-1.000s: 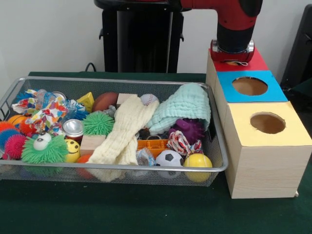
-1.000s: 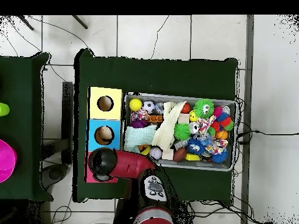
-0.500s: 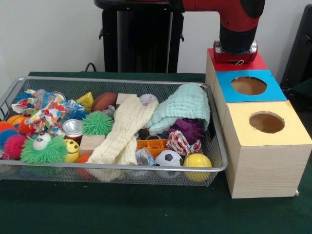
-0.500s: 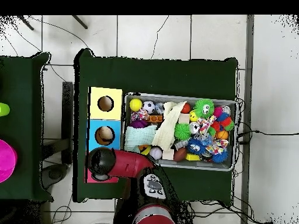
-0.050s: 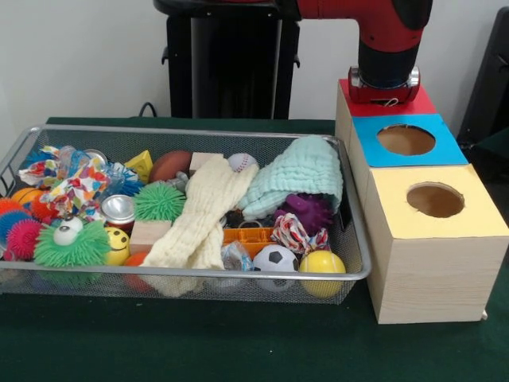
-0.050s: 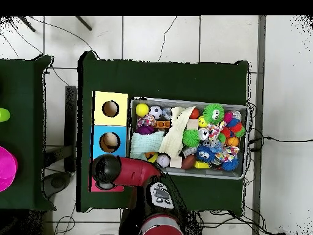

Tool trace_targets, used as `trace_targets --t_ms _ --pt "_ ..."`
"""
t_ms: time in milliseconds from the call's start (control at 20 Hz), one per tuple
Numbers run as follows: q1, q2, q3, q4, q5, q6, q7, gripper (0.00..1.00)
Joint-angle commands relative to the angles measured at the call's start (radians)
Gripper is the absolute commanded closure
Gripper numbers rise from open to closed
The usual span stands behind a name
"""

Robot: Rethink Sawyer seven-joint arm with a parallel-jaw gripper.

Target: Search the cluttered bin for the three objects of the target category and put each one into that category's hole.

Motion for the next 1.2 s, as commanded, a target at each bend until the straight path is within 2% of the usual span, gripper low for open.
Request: trace_targets --t_ms 50,150,200,350,750,1200 --pt "-0.096 0.110 -0.110 -0.155 -0.043 -0.285 0.178 0.00" --pt "-0.093 0.112 -0.115 -0.161 -0.044 -0.274 0.175 0.00" --pt "-0.092 0.113 -0.117 -0.164 -0.045 -0.269 0.173 1.00" --pt "-0.098 0.105 -0.109 -0.161 -0.048 -0.280 0.169 1.00" --pt "-0.116 0.067 -0.096 -0.156 -0.044 -0.200 0.141 1.00" --pt "-0.150 -0.030 -0.080 -0.147 -0.033 -0.007 0.097 1.00"
